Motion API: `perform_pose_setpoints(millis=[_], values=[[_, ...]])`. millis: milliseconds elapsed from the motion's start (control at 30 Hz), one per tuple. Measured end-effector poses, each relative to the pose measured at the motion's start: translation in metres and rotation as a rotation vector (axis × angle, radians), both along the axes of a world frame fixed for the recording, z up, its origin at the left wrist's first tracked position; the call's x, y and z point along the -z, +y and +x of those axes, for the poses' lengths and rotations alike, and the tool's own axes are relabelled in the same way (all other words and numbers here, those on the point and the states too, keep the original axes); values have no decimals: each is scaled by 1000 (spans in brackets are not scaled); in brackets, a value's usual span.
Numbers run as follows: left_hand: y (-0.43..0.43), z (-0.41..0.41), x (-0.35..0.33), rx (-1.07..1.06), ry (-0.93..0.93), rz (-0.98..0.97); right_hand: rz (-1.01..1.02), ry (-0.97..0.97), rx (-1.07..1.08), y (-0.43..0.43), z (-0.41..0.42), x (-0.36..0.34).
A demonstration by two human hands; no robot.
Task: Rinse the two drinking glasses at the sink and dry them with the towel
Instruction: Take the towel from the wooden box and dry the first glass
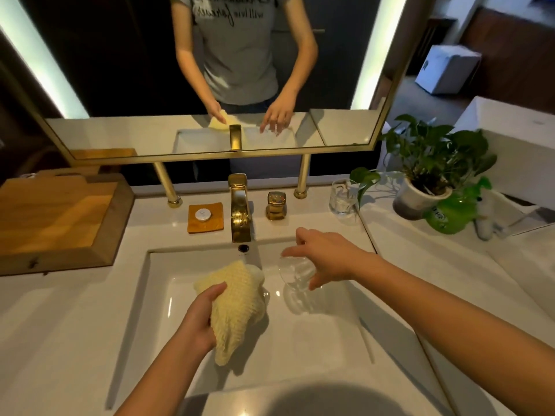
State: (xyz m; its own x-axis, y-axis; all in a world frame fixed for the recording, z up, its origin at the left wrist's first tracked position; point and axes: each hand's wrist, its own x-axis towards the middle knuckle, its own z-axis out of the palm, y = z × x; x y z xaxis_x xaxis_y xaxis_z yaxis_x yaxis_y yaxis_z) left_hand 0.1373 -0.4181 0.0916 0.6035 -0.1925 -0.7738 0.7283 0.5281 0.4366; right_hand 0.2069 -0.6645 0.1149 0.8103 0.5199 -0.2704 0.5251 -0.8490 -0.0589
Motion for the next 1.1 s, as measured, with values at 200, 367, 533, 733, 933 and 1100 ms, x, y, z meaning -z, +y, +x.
perform_pose_setpoints(millis=[200,367,533,733,933,1100], values=[[-2,-7,-20,31,-111,48,264,149,58,19,-8,-8],[-13,-15,-35,353,-496,268,619,340,-3,51,-19,-13],[-14,-16,-34,558,-813,604,956,775,292,56,-29,3],[-11,0,-41,873,-1158,965,1382,1513,631,58,-46,20],[7,20,-33,523,-591,362,1184,918,624,68,-41,-4],[14,20,-19,406,-207,-166,659,160,-30,63,-51,2]])
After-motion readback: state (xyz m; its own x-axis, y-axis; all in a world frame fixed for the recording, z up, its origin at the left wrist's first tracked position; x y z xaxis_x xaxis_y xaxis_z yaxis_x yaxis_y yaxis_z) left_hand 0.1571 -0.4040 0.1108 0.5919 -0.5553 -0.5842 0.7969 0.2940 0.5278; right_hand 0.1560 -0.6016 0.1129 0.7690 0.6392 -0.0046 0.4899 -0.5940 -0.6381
